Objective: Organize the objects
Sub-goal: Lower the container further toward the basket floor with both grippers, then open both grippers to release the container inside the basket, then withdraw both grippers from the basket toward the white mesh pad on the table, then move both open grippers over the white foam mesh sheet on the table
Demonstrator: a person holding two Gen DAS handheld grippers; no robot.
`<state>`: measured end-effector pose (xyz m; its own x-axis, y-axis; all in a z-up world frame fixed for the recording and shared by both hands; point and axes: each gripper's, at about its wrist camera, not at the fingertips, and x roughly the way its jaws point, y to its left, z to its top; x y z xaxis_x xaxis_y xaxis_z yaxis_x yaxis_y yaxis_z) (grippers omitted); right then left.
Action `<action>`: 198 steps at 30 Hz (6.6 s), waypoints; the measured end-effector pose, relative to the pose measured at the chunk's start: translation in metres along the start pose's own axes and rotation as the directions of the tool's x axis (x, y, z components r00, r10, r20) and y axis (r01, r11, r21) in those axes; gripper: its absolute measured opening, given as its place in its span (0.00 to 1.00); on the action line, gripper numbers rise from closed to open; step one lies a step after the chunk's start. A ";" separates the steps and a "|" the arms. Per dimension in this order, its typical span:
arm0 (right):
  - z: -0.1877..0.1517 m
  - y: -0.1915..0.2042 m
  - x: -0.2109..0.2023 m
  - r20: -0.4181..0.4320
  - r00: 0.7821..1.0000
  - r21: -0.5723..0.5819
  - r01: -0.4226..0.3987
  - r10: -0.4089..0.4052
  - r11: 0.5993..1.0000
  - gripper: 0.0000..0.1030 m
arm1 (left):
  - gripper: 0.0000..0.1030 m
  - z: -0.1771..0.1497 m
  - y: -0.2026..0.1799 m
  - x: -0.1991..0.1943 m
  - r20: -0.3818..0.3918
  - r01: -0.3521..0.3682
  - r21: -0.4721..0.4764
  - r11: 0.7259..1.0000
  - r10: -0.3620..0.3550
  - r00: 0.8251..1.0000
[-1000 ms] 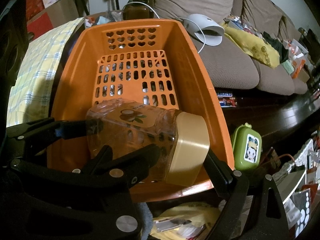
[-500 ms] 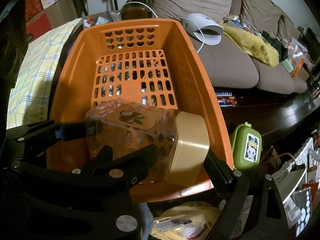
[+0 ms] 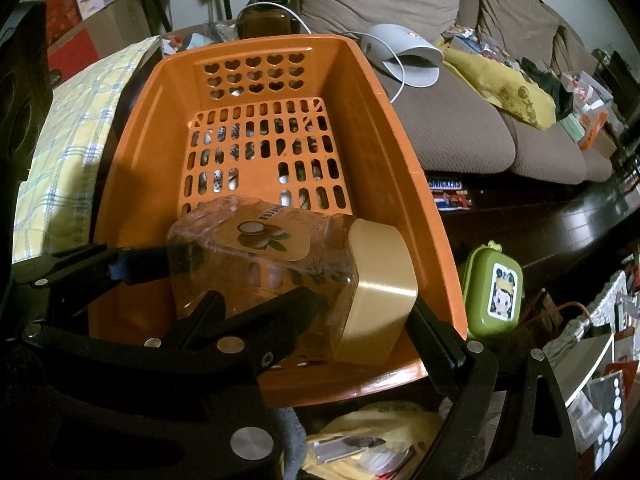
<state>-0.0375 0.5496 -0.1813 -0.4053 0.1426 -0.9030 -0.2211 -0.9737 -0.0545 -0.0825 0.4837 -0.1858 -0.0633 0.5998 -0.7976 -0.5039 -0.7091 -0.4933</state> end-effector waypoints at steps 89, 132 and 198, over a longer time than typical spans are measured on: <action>-0.018 0.050 0.009 0.109 0.994 -0.067 -0.023 0.031 0.997 0.68 | 0.82 -0.026 0.145 -0.241 0.467 -0.412 -0.186 0.892 0.450 0.762; 0.230 0.352 -0.024 0.127 0.913 -0.272 -0.345 0.388 0.899 0.75 | 0.69 -0.088 0.381 -0.348 0.492 -0.075 -0.557 0.827 0.401 0.773; 0.048 0.195 -0.030 0.211 0.855 0.015 -0.488 0.474 0.873 0.37 | 0.81 -0.075 0.286 -0.254 0.224 -0.374 -0.359 0.855 0.468 0.855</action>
<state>-0.1109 0.3644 -0.1449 -0.6385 -0.3021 -0.7078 -0.0084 -0.9169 0.3989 -0.1462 0.1009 -0.1503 -0.4835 0.2636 -0.8347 -0.0980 -0.9639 -0.2477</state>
